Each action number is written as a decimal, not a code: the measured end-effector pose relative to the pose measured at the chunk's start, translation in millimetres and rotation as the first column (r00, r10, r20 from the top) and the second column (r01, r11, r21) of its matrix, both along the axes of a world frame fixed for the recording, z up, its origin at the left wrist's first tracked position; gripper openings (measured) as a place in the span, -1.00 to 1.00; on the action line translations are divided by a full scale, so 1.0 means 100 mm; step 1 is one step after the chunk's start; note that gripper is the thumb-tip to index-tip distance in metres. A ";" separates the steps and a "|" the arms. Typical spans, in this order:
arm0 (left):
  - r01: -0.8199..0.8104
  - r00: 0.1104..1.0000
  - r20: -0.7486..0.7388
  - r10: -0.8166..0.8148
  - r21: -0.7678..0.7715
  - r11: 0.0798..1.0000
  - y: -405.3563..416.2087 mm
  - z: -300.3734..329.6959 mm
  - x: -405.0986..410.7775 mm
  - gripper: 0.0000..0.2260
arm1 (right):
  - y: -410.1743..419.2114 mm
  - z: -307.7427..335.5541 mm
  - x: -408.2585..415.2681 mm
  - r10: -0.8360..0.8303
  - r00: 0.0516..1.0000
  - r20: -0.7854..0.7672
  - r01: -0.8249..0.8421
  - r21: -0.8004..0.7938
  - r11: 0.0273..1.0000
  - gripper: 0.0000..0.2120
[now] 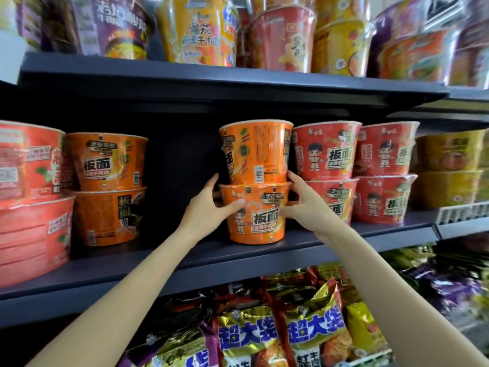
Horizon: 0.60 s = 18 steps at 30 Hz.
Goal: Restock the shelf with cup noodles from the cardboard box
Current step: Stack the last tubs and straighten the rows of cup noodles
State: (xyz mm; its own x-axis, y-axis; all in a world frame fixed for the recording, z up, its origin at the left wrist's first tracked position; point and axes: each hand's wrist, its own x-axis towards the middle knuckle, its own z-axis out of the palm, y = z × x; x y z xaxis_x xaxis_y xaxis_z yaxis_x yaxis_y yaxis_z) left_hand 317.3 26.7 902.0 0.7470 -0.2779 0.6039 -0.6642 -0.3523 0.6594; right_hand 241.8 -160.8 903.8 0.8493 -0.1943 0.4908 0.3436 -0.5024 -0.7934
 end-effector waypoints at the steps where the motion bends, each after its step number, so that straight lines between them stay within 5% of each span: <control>1: -0.001 1.000 -0.007 0.001 -0.005 1.000 -0.01 -0.02 -0.01 -0.19 | -0.01 -0.01 -0.01 0.001 1.000 -0.002 -0.001 0.004 1.000 -0.17; 14: 0.069 0.993 -0.094 -0.075 -0.065 0.995 -0.07 -0.09 -0.02 -0.24 | 0.04 -0.03 -0.05 0.058 0.998 -0.004 -0.058 0.018 0.998 -0.28; 18: 0.064 0.985 -0.133 -0.109 -0.305 0.950 -0.01 0.16 0.02 -0.42 | 0.05 0.02 -0.15 -0.188 0.949 0.252 0.236 -0.177 0.955 -0.43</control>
